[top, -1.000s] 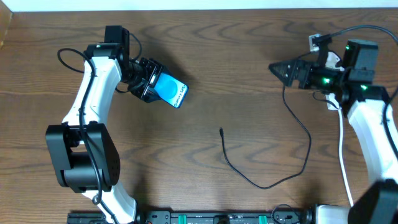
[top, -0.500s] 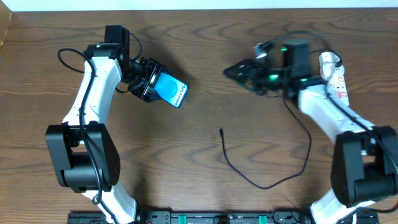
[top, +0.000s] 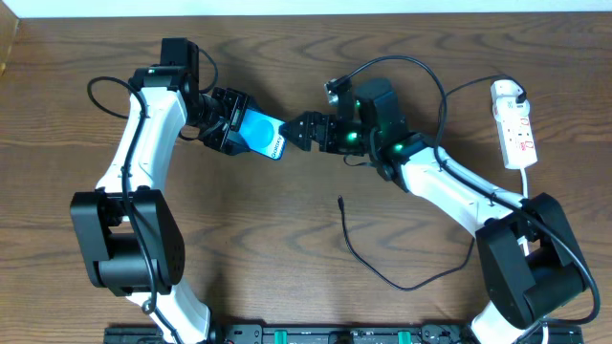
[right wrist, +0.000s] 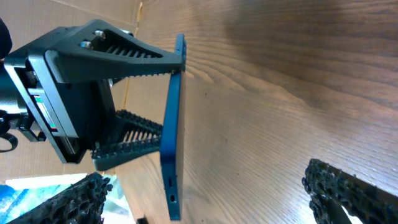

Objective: Plug charger to phone and switch on socket
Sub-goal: 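Raise the right arm and move the open right gripper toward the phone, then close the right gripper on the phone's top end beside the left gripper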

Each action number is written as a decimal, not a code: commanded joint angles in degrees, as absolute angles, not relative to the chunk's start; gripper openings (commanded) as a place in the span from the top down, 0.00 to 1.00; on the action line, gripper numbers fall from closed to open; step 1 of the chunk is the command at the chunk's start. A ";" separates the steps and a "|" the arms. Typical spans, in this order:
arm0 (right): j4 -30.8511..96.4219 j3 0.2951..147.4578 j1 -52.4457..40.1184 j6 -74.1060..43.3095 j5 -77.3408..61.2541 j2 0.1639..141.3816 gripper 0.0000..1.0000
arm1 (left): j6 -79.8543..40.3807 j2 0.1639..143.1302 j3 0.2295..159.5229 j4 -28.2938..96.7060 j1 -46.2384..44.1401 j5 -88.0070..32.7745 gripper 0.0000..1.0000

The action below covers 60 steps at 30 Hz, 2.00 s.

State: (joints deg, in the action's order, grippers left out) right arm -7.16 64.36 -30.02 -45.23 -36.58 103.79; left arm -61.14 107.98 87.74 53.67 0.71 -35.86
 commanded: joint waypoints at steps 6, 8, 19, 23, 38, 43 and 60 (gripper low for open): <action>-7.53 65.23 -30.85 -46.70 -34.15 104.16 0.01 | -71.96 106.30 88.03 53.63 -1.08 -36.82 0.93; -7.51 65.23 -30.85 -46.70 -34.15 104.16 0.08 | -73.25 106.30 88.03 52.84 -2.50 -36.82 0.93; -5.98 65.19 -30.85 -46.65 -31.81 104.16 0.24 | -77.49 106.30 88.03 48.47 -8.91 -38.15 0.93; -4.69 65.19 -30.85 -46.63 -30.33 104.16 0.42 | -77.93 106.30 88.03 47.22 -9.74 -39.66 0.93; -4.54 65.19 -30.85 -46.70 -30.35 104.16 0.99 | -77.91 106.30 88.03 47.22 -9.74 -39.66 0.93; -4.51 65.19 -30.85 -46.70 -30.35 104.16 0.99 | -77.91 106.30 88.03 47.24 -9.74 -39.64 0.60; -4.51 65.19 -25.87 -49.43 -30.35 104.16 0.99 | -71.09 102.43 88.05 46.96 -6.35 -38.70 0.05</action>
State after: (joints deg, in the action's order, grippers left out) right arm -4.03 64.47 -27.40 -47.48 -30.02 104.27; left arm -74.02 106.63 87.66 47.07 -8.05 -39.07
